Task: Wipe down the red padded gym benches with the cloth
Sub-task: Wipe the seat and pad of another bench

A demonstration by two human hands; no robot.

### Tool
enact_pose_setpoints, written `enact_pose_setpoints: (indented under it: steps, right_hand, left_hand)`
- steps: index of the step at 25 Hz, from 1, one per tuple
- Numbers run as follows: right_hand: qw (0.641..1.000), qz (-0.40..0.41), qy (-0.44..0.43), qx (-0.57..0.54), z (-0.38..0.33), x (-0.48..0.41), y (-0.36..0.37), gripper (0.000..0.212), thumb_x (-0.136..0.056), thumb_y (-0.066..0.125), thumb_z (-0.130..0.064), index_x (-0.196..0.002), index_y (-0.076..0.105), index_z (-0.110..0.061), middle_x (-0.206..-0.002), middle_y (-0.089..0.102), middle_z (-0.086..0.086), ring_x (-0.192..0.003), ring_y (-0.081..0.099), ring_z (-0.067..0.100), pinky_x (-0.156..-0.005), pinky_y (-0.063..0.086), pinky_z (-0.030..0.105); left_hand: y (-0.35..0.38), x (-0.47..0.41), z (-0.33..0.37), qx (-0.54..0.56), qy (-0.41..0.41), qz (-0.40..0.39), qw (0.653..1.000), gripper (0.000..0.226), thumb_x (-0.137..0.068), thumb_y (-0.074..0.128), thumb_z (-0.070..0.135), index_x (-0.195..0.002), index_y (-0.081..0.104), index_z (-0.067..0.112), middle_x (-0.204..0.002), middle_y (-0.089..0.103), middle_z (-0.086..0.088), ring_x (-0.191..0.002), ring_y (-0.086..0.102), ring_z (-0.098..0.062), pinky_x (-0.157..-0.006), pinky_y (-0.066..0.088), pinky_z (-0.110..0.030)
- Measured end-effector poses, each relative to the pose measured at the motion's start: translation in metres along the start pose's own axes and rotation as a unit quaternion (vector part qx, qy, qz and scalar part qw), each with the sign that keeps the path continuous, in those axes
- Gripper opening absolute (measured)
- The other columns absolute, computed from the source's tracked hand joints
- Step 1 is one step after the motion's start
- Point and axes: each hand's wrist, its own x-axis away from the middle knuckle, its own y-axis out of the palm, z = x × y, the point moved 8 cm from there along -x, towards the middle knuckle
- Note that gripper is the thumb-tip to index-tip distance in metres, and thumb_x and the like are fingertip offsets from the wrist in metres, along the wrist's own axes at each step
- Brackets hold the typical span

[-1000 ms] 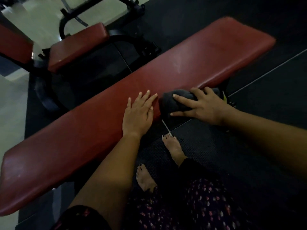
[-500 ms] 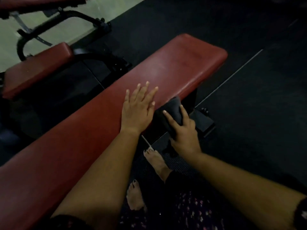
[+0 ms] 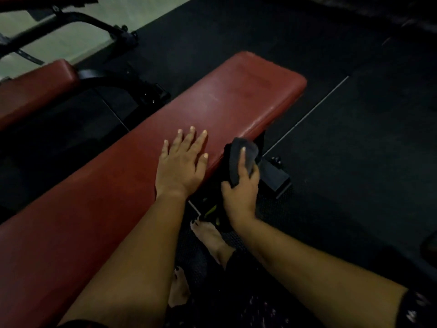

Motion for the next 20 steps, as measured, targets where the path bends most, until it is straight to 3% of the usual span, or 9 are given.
enact_pose_setpoints:
  steps: [2, 3, 6, 8, 11, 16, 20]
  right_hand:
    - [0.995, -0.054, -0.044, 0.066, 0.01, 0.023, 0.004, 0.094, -0.087, 0.061, 0.0, -0.139, 0.006, -0.056, -0.161, 0.011, 0.003, -0.142, 0.024, 0.029, -0.109, 0.026, 0.025]
    - [0.994, -0.044, -0.055, 0.078, 0.012, 0.024, -0.005, 0.092, -0.086, 0.062, 0.001, -0.142, 0.012, -0.052, -0.16, 0.014, 0.004, -0.142, 0.024, 0.029, -0.107, 0.025, 0.023]
    - [0.994, 0.104, -0.006, 0.017, 0.003, -0.016, -0.054, 0.079, -0.088, 0.059, -0.001, -0.149, 0.027, -0.038, -0.158, 0.019, 0.011, -0.139, 0.032, 0.029, -0.104, 0.027, 0.02]
    - [0.989, 0.142, 0.037, -0.029, -0.011, -0.047, -0.069, 0.074, -0.09, 0.055, -0.006, -0.151, 0.026, -0.037, -0.157, 0.02, 0.014, -0.13, 0.042, 0.03, -0.102, 0.035, 0.023]
    - [0.998, 0.048, 0.02, 0.043, -0.036, -0.041, -0.044, 0.074, -0.091, 0.054, -0.006, -0.152, 0.024, -0.036, -0.156, 0.019, 0.012, -0.112, 0.051, 0.031, -0.093, 0.046, 0.032]
    - [0.968, -0.121, -0.003, 0.22, -0.038, 0.0, -0.019, 0.079, -0.09, 0.057, -0.009, -0.154, 0.019, -0.036, -0.16, 0.012, 0.01, -0.135, 0.038, 0.032, -0.1, 0.037, 0.028]
    - [0.946, -0.17, -0.016, 0.277, -0.05, -0.021, -0.028, 0.072, -0.087, 0.061, -0.005, -0.151, 0.034, -0.025, -0.148, 0.031, 0.012, -0.123, 0.046, 0.031, -0.08, 0.035, 0.018]
  left_hand:
    - [0.0, 0.0, 0.001, 0.001, 0.003, 0.005, 1.0, 0.069, -0.09, 0.007, 0.052, -0.156, 0.017, 0.035, -0.163, 0.018, 0.002, -0.151, 0.01, -0.021, -0.122, 0.008, -0.046]
    - [0.0, 0.0, 0.001, 0.001, 0.004, 0.005, 1.0, 0.067, -0.091, 0.009, 0.052, -0.156, 0.017, 0.035, -0.163, 0.018, 0.002, -0.151, 0.011, -0.021, -0.122, 0.008, -0.046]
    - [0.001, 0.0, -0.001, -0.006, -0.002, 0.006, 1.0, 0.057, -0.1, 0.019, 0.046, -0.156, 0.014, 0.036, -0.164, 0.015, 0.004, -0.152, 0.008, -0.02, -0.122, 0.006, -0.045]
    - [0.001, -0.001, 0.0, -0.009, -0.001, 0.005, 1.0, 0.057, -0.101, 0.023, 0.045, -0.156, 0.013, 0.035, -0.164, 0.013, 0.004, -0.152, 0.006, -0.02, -0.122, 0.006, -0.046]
    - [0.001, 0.0, 0.0, 0.001, 0.0, 0.0, 1.0, 0.057, -0.102, 0.025, 0.044, -0.157, 0.012, 0.035, -0.165, 0.012, 0.004, -0.152, 0.005, -0.021, -0.122, 0.006, -0.047]
    - [-0.002, -0.001, 0.003, 0.016, 0.003, -0.006, 1.0, 0.057, -0.102, 0.028, 0.043, -0.156, 0.013, 0.035, -0.165, 0.011, 0.004, -0.152, 0.005, -0.021, -0.122, 0.005, -0.048]
    - [0.002, -0.003, 0.001, 0.012, 0.005, -0.008, 1.0, 0.058, -0.101, 0.029, 0.043, -0.156, 0.015, 0.036, -0.165, 0.013, 0.004, -0.152, 0.006, -0.022, -0.121, 0.007, -0.049]
